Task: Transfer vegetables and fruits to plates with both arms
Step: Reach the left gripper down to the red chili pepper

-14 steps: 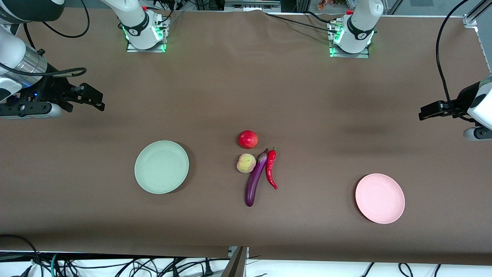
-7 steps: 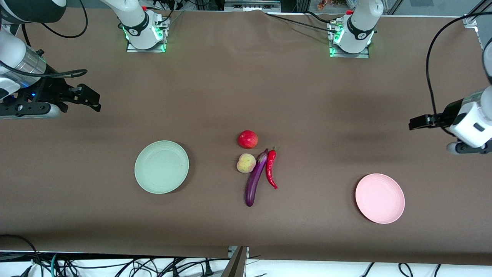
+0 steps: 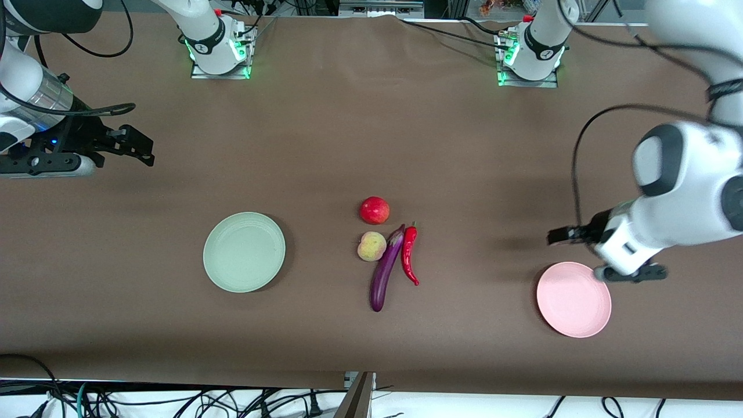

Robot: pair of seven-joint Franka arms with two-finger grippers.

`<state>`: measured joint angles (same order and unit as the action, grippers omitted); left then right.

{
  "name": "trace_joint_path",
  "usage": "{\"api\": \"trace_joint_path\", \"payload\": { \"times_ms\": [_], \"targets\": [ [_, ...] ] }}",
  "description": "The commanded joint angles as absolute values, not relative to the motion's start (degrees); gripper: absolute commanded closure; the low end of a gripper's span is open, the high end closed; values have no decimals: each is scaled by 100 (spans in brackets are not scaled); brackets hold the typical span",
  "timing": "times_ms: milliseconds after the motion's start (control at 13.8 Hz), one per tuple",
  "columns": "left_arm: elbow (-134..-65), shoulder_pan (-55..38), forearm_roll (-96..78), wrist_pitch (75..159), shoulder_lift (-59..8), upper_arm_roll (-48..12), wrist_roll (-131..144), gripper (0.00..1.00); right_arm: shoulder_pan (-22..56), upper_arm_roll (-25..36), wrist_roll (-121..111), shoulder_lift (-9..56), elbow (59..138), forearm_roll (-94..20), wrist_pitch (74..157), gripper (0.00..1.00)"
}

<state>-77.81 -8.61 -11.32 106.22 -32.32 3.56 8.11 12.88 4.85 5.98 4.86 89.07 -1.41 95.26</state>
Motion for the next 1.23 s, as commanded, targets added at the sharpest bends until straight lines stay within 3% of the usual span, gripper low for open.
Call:
{"api": "trace_joint_path", "payload": {
  "times_ms": [0, 508, 1162],
  "targets": [
    [-7550, -1317, -1239, 11361, -3821, 413, 1483, 0, 1318, 387, 580, 457, 8807, -158, 9396, 0],
    [-7550, -2442, -1204, 13401, -4965, 422, 2574, 0, 1318, 422, 563, 448, 8807, -158, 9378, 0],
    [-7559, -3023, -1222, 13579, -5202, 413, 2733, 0, 1310, 448, 598, 457, 8798, -176, 9378, 0]
  ]
}}
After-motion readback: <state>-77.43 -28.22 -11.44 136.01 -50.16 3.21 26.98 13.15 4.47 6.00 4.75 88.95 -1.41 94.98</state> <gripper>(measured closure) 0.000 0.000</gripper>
